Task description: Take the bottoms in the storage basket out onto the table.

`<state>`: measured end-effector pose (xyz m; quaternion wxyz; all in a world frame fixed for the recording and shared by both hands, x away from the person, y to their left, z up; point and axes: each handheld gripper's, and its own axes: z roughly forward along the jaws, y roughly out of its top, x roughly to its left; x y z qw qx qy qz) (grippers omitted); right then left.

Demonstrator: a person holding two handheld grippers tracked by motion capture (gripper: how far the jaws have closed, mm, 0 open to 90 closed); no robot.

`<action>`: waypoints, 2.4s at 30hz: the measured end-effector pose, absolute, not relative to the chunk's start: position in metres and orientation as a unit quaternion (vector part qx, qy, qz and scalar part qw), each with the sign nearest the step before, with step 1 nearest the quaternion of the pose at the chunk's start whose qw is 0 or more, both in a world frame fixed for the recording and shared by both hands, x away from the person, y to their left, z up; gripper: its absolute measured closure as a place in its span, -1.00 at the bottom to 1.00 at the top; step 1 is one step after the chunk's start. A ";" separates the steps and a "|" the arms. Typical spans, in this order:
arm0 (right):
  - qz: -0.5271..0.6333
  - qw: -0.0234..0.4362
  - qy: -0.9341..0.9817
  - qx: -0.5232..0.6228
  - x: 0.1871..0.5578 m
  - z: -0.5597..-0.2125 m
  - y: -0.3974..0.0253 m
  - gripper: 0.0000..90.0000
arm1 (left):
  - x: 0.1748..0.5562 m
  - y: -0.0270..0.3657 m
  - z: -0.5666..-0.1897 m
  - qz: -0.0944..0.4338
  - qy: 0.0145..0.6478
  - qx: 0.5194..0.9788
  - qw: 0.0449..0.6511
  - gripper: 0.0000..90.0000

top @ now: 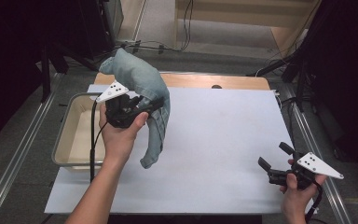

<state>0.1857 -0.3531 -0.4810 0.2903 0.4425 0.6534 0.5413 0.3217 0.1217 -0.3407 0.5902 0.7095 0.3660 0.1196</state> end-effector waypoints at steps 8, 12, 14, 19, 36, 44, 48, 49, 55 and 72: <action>0.541 0.288 0.655 0.442 0.186 -0.481 -0.352 -1.00 | 0.323 0.112 -0.348 0.109 0.359 0.718 0.587 0.13; 0.540 0.288 0.657 0.440 0.186 -0.482 -0.351 -1.00 | 0.324 0.106 -0.354 0.101 0.358 0.720 0.585 0.13; 0.539 0.288 0.657 0.441 0.186 -0.482 -0.351 -1.00 | 0.324 0.103 -0.356 0.100 0.357 0.722 0.584 0.13; 0.540 0.289 0.656 0.441 0.186 -0.482 -0.352 -1.00 | 0.325 0.099 -0.360 0.095 0.356 0.724 0.583 0.13; 0.544 0.288 0.653 0.441 0.185 -0.481 -0.353 -1.00 | 0.326 0.078 -0.370 0.079 0.348 0.736 0.576 0.13; 0.541 0.288 0.656 0.440 0.186 -0.481 -0.350 -1.00 | 0.325 0.067 -0.380 0.069 0.342 0.745 0.568 0.13; 0.541 0.288 0.657 0.439 0.185 -0.481 -0.350 -1.00 | 0.326 0.061 -0.387 0.062 0.340 0.751 0.562 0.13; 0.541 0.288 0.657 0.439 0.185 -0.481 -0.350 -1.00 | 0.327 0.058 -0.390 0.059 0.340 0.753 0.560 0.13; 0.543 0.288 0.654 0.441 0.185 -0.482 -0.353 -1.00 | 0.331 0.046 -0.406 0.040 0.348 0.757 0.552 0.13; 0.543 0.282 0.659 0.437 0.187 -0.483 -0.350 -1.00 | 0.338 0.011 -0.445 0.011 0.352 0.791 0.500 0.13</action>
